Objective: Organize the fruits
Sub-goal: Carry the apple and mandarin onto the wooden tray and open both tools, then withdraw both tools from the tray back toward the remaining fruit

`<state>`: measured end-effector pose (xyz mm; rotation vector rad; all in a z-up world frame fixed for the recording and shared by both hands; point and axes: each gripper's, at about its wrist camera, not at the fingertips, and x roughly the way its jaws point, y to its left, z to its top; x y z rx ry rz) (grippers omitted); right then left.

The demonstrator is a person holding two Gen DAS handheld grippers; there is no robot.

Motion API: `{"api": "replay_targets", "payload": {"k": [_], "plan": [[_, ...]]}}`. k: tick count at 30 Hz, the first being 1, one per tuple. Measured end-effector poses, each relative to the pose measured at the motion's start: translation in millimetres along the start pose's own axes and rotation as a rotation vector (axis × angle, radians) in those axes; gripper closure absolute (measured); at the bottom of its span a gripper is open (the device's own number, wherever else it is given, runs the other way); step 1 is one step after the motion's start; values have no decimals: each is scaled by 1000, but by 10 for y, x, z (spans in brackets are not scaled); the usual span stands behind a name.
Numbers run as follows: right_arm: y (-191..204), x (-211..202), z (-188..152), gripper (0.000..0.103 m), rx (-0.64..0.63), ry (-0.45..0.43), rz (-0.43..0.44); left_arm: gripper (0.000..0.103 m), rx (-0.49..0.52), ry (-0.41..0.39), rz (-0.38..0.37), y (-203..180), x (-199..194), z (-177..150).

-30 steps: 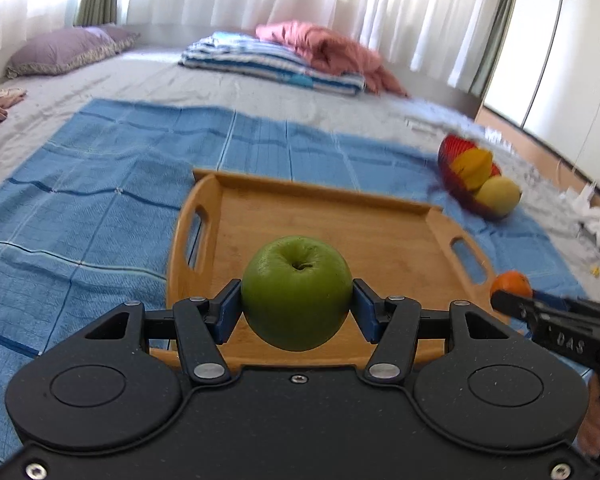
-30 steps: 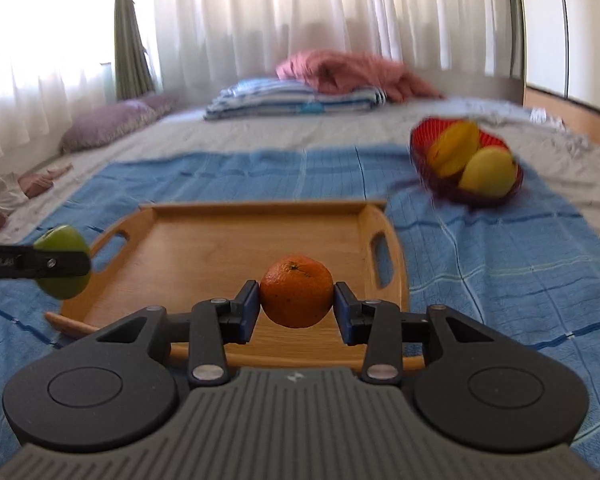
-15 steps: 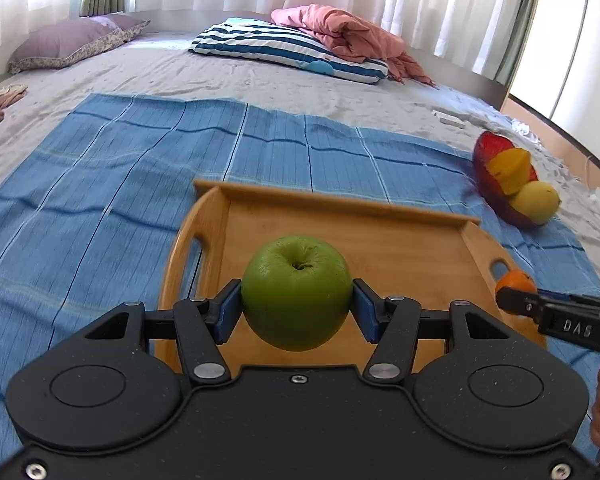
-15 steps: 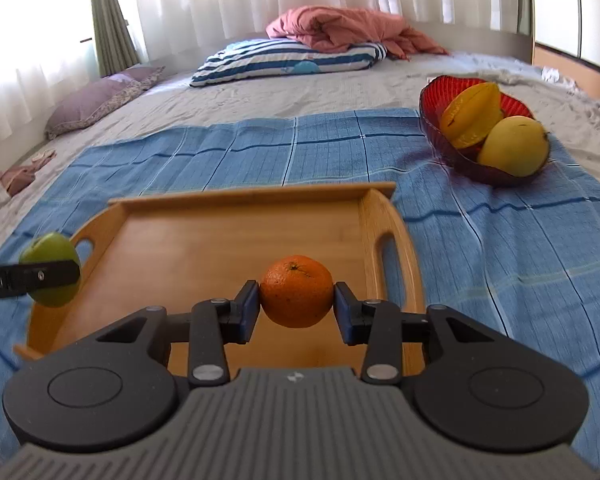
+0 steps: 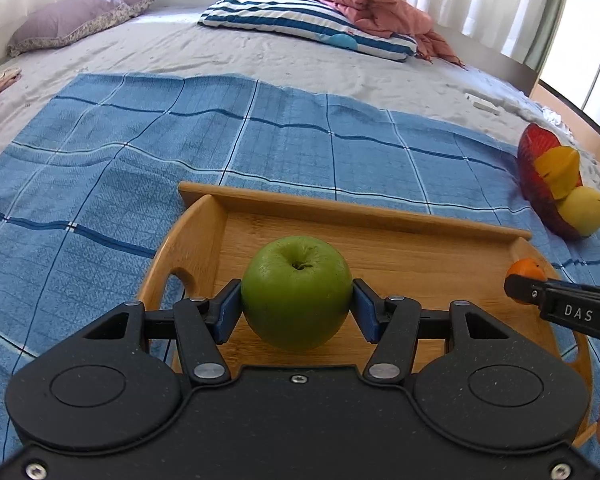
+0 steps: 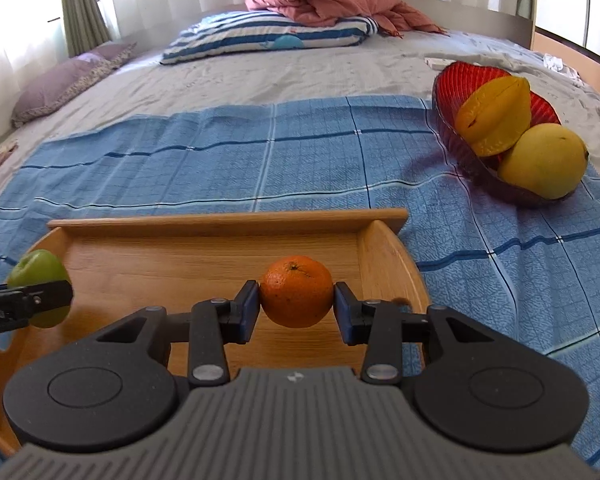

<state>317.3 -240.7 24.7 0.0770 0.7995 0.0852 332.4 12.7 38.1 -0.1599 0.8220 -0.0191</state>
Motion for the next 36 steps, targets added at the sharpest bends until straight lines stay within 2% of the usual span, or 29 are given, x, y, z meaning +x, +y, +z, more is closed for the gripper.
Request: {"api": "replay_targets", "payload": {"k": [14,15,16,19,22,25,27,28,29,36], "plan": [[-51,101,-60,55,8,9,9,47,22,-12,19,-31,103,-18],[-56,100,-59,48,12,11,14,47,17,-16,23,-28,102,-15],[-63,103,-58,45,18,13,16,45,16,-21,30,-23,97,-11],[-72,100,-65,30,22,12,19,33,17,-30,42,-9,72,-1],[-83,69,-76,22,28,2,33,28,32,-36,41,-7,30,-7],[-100,43,-92,16,41,-1,41,18,49,-50,49,-19,-23,-28],[-108,12,-114,14,44,-6,48,15,59,-60,50,-28,-75,-53],[-111,-5,-124,13,45,-10,51,9,63,-62,47,-32,-106,-68],[-112,-28,-138,13,45,-15,53,7,66,-66,41,-33,-140,-84],[-128,-295,-279,8,40,-60,88,7,107,-84,15,-40,-413,-280]]}}
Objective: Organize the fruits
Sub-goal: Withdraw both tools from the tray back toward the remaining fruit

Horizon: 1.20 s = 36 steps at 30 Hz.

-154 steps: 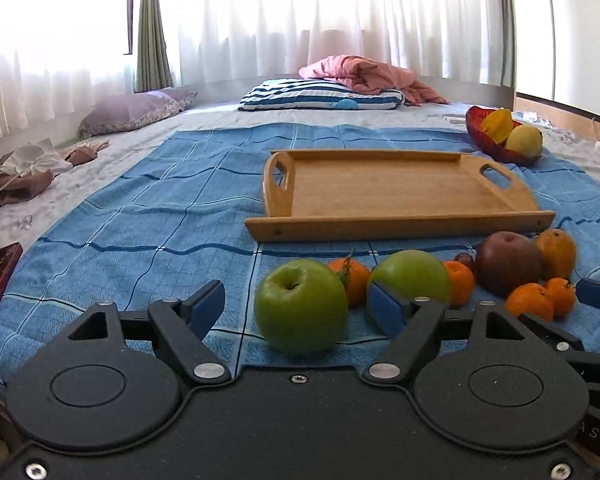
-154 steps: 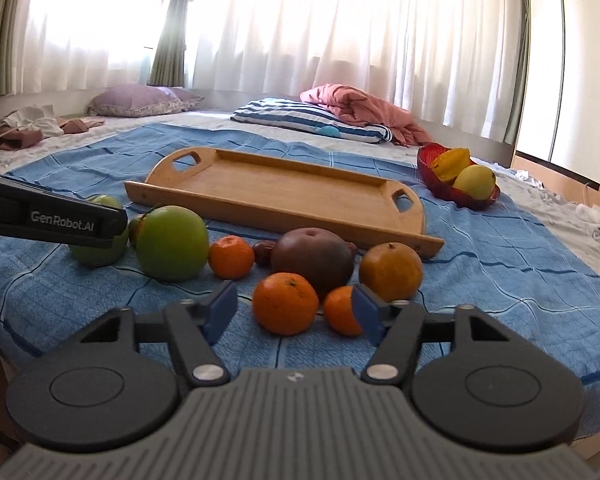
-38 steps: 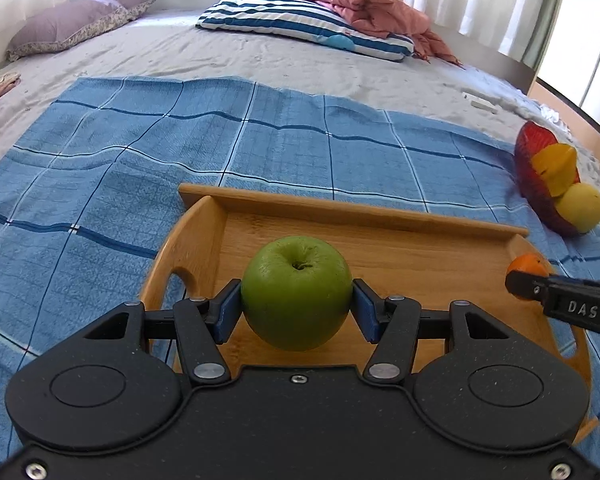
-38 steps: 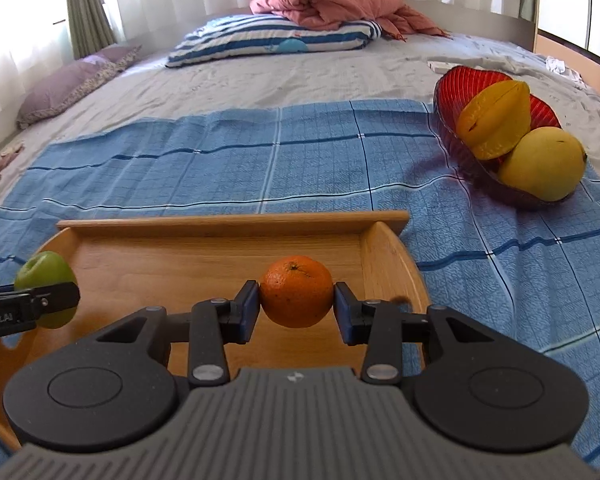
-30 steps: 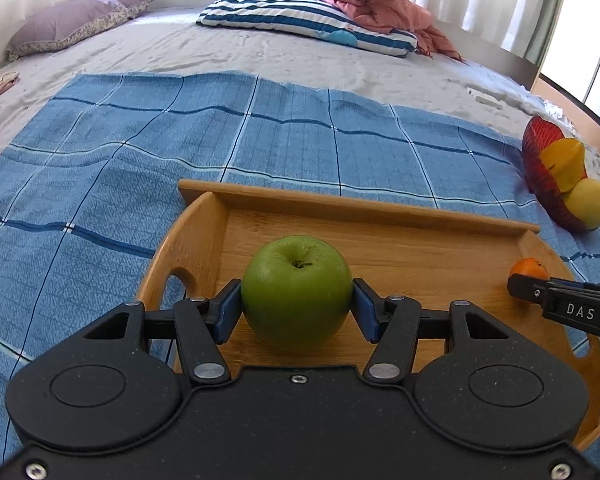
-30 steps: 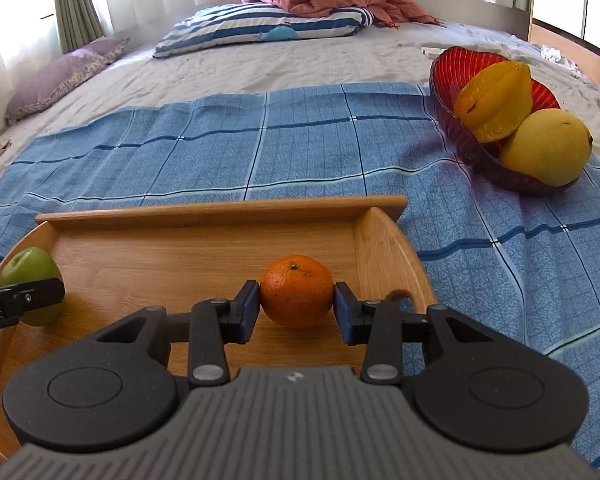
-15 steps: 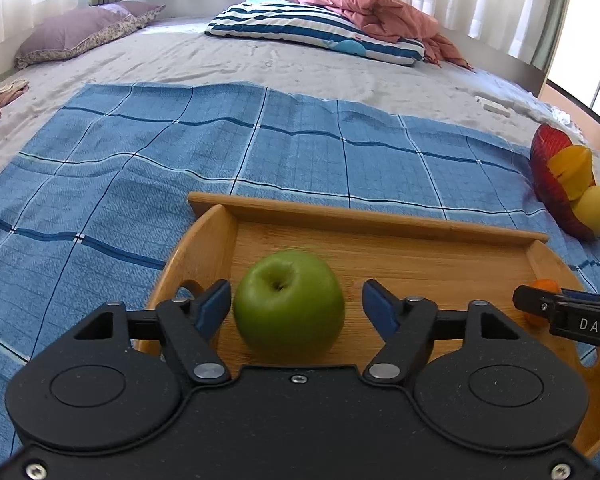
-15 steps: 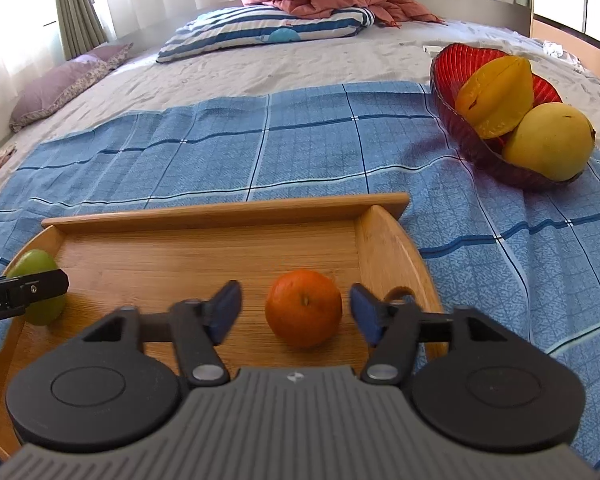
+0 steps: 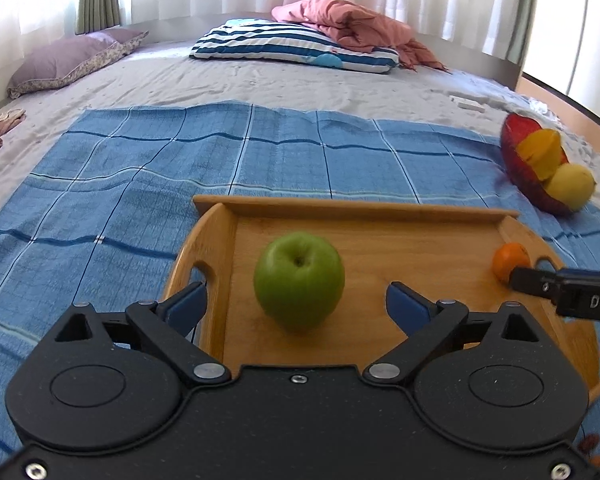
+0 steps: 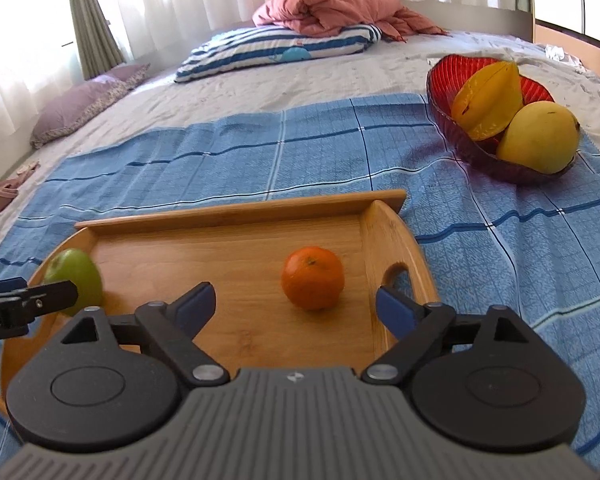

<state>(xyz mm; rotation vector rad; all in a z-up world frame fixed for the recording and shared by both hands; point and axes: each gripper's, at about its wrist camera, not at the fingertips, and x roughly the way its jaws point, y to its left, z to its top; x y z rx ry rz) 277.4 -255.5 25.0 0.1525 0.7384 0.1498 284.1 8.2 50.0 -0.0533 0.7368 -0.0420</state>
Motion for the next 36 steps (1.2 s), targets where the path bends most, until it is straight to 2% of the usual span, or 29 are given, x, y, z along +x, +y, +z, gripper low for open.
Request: {"api": "replay_targets", "payload": {"k": [9,17,26,29,36], "plan": [[101,-470,-239,0,-51,-100,44,7,7,-25,-56,-20,-443,-344],[124,-784,-517,0,0,-177,101,6,22,-63,-96,-55,-856,-676],[129,-1056,-903,0,-45,-234,74,6,34,-119,-129,-146,-1236,-1060],[142,-1159,-1050,0,-72,-259,55,1,43,-129,-141,-177,-1322,-1177],[149,-1365,-1334,0,-109,-318,17,0,61,-175,-129,-241,-1503,-1451]]}}
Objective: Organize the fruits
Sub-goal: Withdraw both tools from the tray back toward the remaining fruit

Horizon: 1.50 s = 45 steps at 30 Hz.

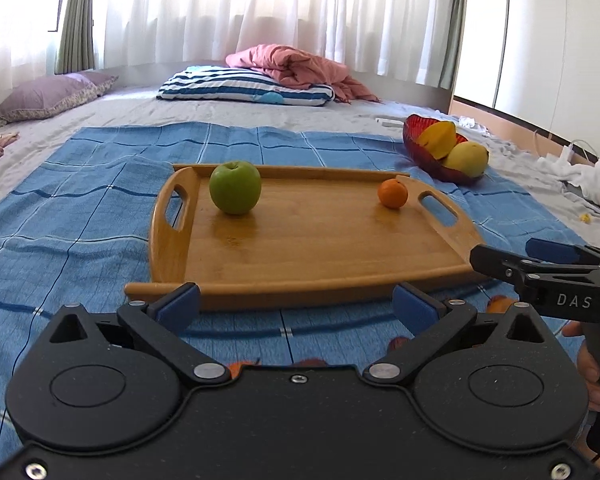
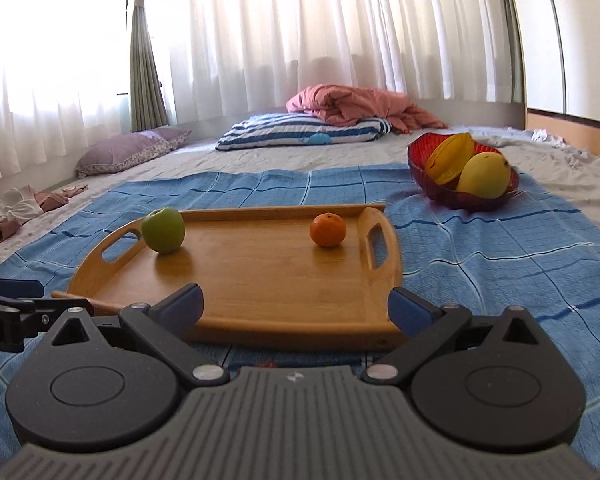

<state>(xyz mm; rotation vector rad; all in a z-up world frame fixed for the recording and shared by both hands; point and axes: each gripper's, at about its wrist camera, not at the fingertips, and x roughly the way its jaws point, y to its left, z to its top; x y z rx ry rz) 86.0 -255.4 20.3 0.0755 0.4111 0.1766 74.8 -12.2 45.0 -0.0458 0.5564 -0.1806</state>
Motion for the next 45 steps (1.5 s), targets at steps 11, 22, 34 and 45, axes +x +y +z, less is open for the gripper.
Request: {"api": "replay_targets", "payload": {"k": [11,22,34,45], "plan": [[119,-307,-314,0,-75,-46,-37,0,82,-63,27,-159,-249,-347],[250,-518,-581,0,-112,-105,-95,0,65,-78,36,-178,-362,-579],[321,-589,-816,0,-111,-117,-137,4,75,-97,57,-226,-421,-704],[356,-609,-910,0,-117,-92,-108,25,80,-69,53,-275,-411,-749]]}}
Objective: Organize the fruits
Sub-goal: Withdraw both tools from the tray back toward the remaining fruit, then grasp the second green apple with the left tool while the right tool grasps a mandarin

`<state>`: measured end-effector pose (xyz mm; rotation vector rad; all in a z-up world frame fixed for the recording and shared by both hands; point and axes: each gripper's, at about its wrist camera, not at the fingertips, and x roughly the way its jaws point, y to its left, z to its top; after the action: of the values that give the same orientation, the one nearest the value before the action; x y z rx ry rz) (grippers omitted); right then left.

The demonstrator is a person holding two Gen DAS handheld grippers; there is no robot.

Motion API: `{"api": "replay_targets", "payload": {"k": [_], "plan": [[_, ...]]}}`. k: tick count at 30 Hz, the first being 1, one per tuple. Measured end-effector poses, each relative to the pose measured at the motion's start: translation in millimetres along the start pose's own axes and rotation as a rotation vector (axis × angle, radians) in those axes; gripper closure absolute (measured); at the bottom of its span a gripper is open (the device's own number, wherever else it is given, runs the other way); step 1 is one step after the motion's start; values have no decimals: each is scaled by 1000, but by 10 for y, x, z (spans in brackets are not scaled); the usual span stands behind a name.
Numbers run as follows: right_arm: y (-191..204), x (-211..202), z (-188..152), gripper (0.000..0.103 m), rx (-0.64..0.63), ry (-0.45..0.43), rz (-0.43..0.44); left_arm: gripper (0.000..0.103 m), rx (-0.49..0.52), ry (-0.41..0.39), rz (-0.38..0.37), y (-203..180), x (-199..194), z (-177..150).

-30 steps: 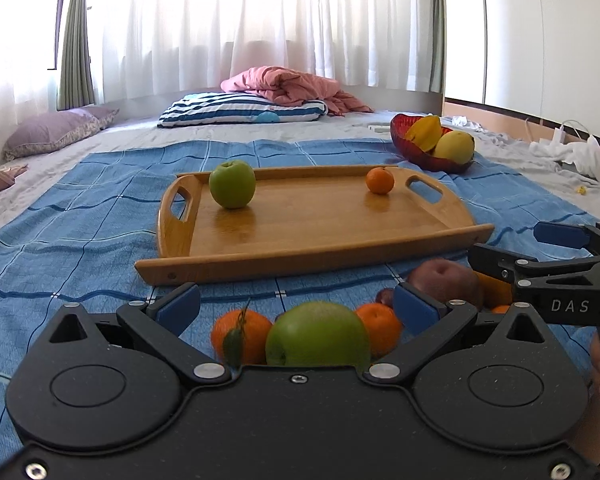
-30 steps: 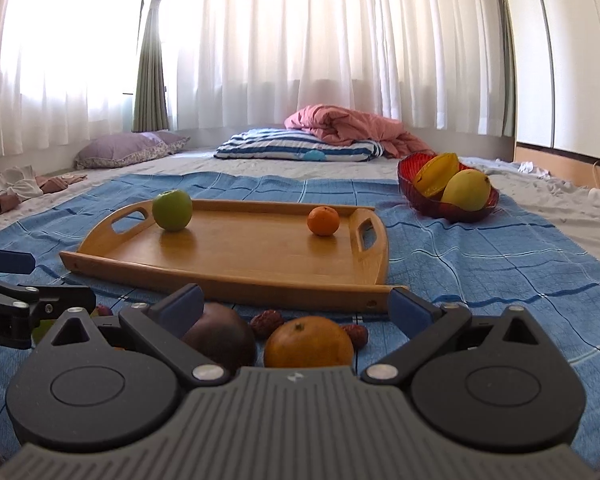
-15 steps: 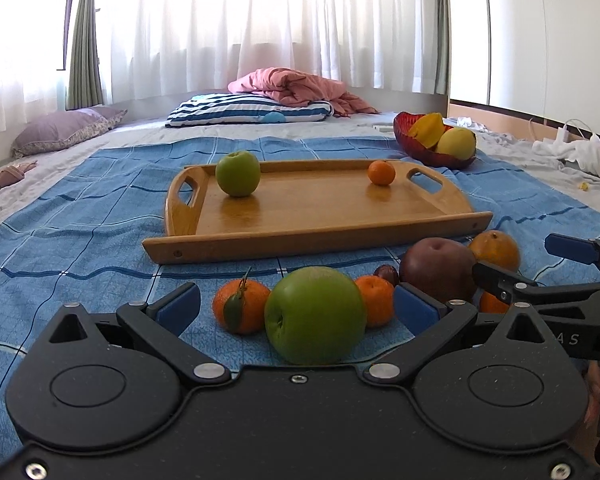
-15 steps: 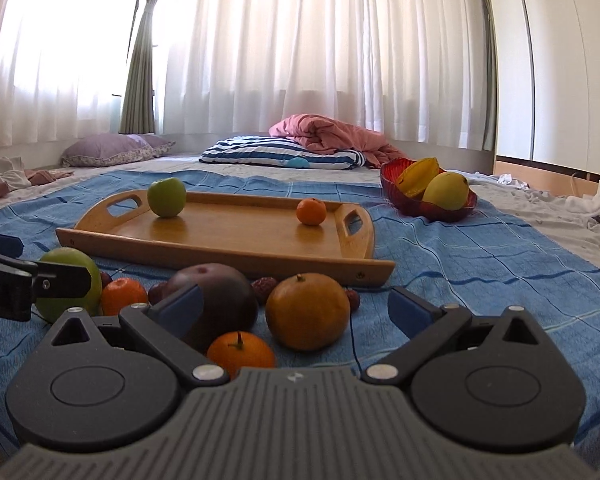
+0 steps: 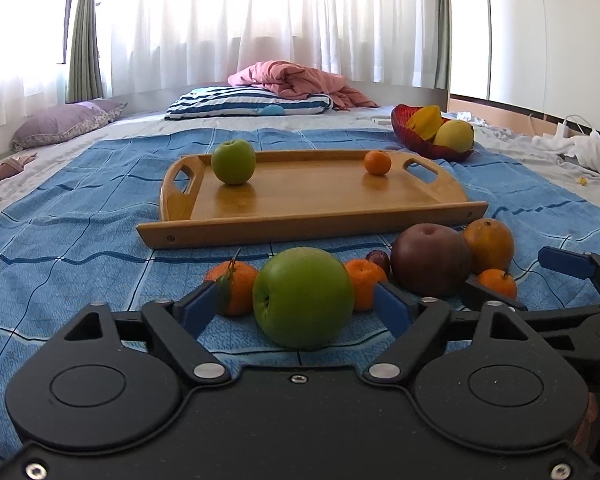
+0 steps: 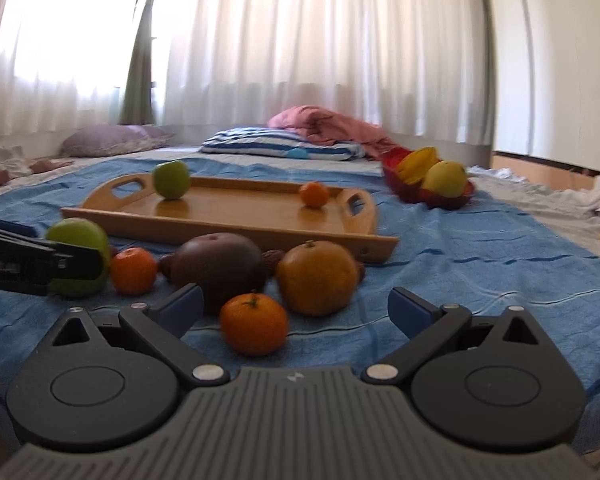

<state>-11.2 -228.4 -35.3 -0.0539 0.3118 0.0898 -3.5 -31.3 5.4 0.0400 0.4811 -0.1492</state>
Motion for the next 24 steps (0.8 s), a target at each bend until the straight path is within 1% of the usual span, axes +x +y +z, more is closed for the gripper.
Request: {"api": "replay_targets", "payload": {"k": [2,5,8,9,12,15,16,24], "plan": [[19,-20,-8,1,0,-4,19,27,-2,10,-2,-12,13,-6],[70,-32,-20,5,-23,-2,25,30,-6,20,2,-28,29,-13],[106,-43,-34,11,-25,4,36,32,-5,33,13,-52,52,-21],[118,-43,-38,13,-22,11,41,35,-7,39,15,-57,60,-23],[137,-55,-57,18,-4,18,49,35,-15,53,28,-66,87,-30],[125,-59,-64,19,17,28,55,37,-2,49,48,-90,99,-38],[119,-61,-68,21,23,29,57,40,0,47,54,-94,103,-37],[105,-76,-65,27,41,34,56,41,-21,60,59,-99,155,-35]]}}
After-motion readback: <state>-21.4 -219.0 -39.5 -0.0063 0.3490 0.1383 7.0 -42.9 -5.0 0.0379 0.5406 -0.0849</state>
